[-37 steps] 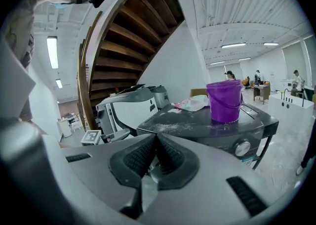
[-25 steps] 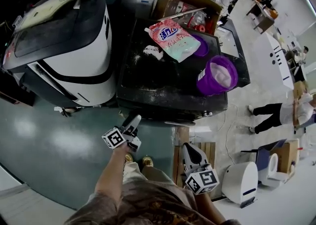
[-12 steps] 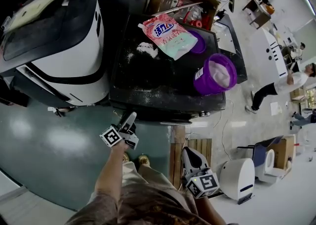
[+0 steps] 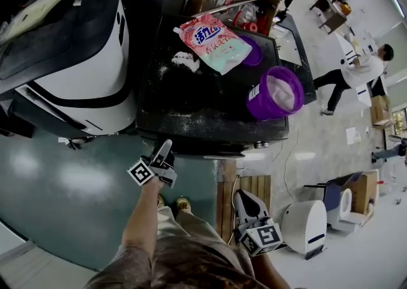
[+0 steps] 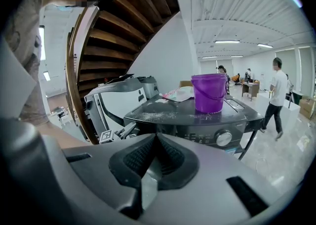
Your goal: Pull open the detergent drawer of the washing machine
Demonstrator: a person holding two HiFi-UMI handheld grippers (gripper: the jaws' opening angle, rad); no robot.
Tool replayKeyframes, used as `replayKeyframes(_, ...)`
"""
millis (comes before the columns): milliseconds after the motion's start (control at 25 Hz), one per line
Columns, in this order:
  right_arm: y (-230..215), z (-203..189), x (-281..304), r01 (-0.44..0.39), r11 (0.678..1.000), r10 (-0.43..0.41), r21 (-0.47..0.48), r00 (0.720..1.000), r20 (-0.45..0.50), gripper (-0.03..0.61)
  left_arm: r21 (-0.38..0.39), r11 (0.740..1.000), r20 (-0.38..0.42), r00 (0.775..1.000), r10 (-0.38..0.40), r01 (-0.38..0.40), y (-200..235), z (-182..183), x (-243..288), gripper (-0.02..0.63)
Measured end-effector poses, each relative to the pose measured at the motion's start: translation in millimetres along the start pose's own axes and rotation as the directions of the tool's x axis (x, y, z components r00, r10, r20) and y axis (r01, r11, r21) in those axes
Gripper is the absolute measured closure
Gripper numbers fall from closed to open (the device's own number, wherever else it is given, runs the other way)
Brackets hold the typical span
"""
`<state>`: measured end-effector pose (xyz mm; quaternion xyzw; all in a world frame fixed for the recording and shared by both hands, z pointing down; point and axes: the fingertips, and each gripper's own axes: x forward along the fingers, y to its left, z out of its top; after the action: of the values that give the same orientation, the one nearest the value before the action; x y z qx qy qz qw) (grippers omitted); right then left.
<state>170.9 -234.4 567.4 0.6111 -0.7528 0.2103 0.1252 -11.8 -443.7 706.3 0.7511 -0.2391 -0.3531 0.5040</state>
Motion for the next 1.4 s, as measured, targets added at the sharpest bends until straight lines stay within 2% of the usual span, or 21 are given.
replayKeyframes(200,3,-3,-1,-0.006,0.999,0.005,0.049,1.000,0.007,0.574,-0.006,1.000,0.008,1.000,-0.007,0.007,0,1,1,0.208)
replayKeyframes(280,4,-4,-1,-0.011,0.999,0.010,0.045,1.000,0.009,0.575,-0.007,1.000,0.011,1.000,-0.014,0.014,0,2,1,0.232)
replayKeyframes(560,7,-5,-7,-0.013,0.999,0.013,0.031,1.000,0.013,0.574,-0.019,1.000,0.033,0.999,-0.022,0.023,3,3,-2,0.253)
replayKeyframes(1400,24,-10,-21,-0.038,0.999,0.037,0.031,0.999,0.024,0.574,-0.053,0.999,0.050,0.999,-0.009,0.012,-8,-13,-31,0.268)
